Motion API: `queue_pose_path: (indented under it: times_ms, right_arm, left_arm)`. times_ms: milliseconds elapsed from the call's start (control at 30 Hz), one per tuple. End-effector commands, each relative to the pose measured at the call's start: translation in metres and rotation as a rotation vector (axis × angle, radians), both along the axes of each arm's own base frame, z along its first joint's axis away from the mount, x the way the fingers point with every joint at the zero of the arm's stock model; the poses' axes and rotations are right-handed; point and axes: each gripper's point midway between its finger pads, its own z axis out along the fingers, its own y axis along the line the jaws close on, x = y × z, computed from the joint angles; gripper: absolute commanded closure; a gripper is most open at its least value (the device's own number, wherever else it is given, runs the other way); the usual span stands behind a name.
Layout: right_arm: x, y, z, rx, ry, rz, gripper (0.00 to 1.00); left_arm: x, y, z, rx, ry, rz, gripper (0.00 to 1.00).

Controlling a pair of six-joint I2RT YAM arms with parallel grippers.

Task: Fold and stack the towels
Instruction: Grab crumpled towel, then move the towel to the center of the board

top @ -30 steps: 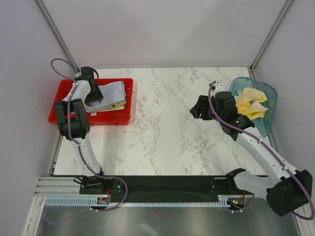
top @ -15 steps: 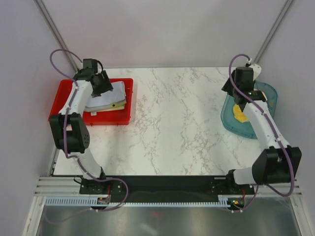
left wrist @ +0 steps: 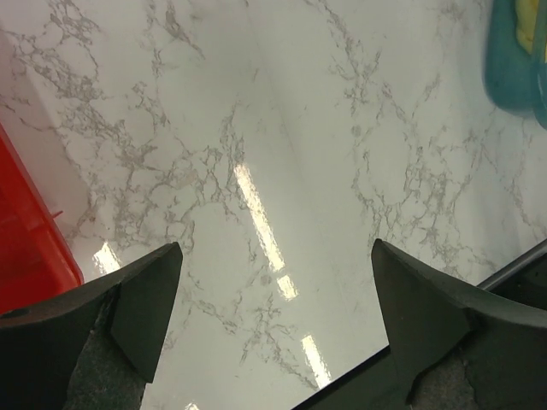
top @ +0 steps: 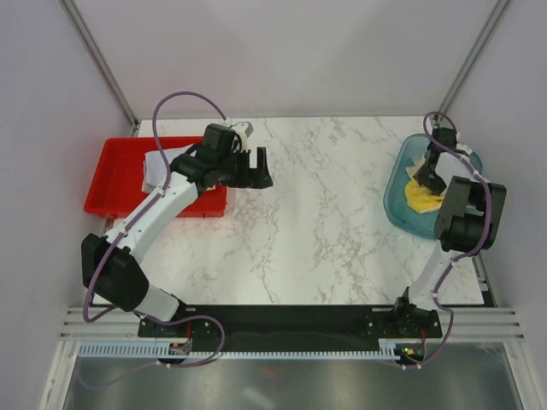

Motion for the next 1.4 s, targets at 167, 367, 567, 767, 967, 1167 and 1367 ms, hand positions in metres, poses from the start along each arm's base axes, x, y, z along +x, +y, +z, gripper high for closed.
queue_pose_path:
  times_ms: [167,367,567,767,967,1167,1367]
  right_arm:
    - [0.042,-0.009,0.092,-0.057,-0.218,0.153,1.00]
    - [0.019,0.086,0.271,0.072,-0.635,0.466,1.00]
    - [-0.032,0.211,0.327,0.288,-0.747,0.789,1.00]
    - [-0.087,0.349,0.284,0.634,-0.701,1.073,1.00]
    - [-0.105,0.397,0.144,0.731,-0.467,0.999,1.00]
    - [-0.093,0.386,0.086,0.532,-0.281,1.029,0.60]
    - [-0.089,0.345,0.115,0.299,-0.219,0.993,0.51]
  left_arm:
    - [-0.016,-0.002,0.034,-0.077,-0.090,-0.073,0.03]
    - [-0.024,-0.001,0.063,-0.121,-0.158,-0.085,0.03]
    - [-0.041,-0.012,0.106,-0.244,-0.246,-0.165,0.00]
    - [-0.028,0.024,0.089,-0.134,-0.256,0.022,0.05]
    - [-0.032,0.039,0.028,-0.055,-0.107,0.063,0.06]
    - [-0.040,0.036,0.008,-0.032,-0.070,0.002,0.07]
    - [-0.058,0.023,-0.005,-0.073,0.008,-0.075,0.11]
